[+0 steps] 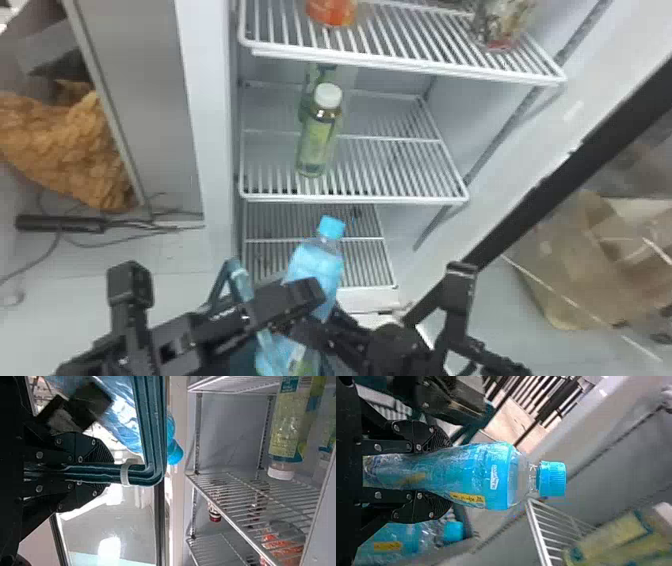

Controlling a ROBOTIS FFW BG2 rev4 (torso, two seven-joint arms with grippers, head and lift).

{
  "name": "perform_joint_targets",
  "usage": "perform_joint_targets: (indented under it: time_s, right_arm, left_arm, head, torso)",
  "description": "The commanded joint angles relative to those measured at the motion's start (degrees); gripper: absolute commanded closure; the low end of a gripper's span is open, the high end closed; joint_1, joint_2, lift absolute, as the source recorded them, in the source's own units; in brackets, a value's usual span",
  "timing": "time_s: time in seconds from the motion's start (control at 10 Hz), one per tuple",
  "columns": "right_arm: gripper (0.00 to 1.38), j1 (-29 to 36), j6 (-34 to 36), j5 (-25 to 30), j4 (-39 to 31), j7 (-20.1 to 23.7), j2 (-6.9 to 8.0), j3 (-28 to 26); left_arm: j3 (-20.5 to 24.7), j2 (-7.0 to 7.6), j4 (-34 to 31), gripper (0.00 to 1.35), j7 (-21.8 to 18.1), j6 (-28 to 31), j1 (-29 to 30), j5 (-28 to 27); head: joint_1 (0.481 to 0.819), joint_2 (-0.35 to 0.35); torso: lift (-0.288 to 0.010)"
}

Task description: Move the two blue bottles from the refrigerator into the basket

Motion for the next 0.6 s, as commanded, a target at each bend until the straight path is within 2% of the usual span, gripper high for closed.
perform_joint_targets:
  time_s: [0.0, 0.1, 0.2, 0.3, 0.5]
  right_arm:
    - [1.27, -0.1, 3.4, 0.1, -0.3, 1.4, -0.18, 0.0]
    - [0.93, -0.1, 3.9, 1.1, -0.3, 2.1, -0.18, -0.1]
    - [0.34, -0.1, 4.1, 2.6, -0.8, 2.8, 0.17, -1.2]
    - [0.02, 0.2, 3.9, 2.7, -1.6, 2.9, 0.34, -2.1]
    - [0.18, 0.5, 2.7, 1.9, -1.8, 3.6, 0.61, -3.2]
  left_arm:
    - [0.0, 0.01, 0.1, 1.2, 0.0, 0.0, 0.0, 0.0]
    - [0.0, 0.01, 0.1, 1.2, 0.0, -0.1, 0.0, 0.1]
    - [0.0, 0.01, 0.1, 1.2, 0.0, -0.1, 0.0, 0.1]
    - [0.0, -0.08, 0.1, 1.2, 0.0, -0.1, 0.0, 0.1]
    - [0.0, -0.08, 0.1, 1.2, 0.0, -0.1, 0.0, 0.2]
  head:
    - [0.695, -0.227]
    - [0.695, -0.214]
    - [0.695, -0.212]
    - [0.695, -0.223]
    - [0.695, -0.244]
  torso:
    - [-0.216]
    - [-0.216]
    - [-0.216]
    - [-0.216]
    - [-0.216]
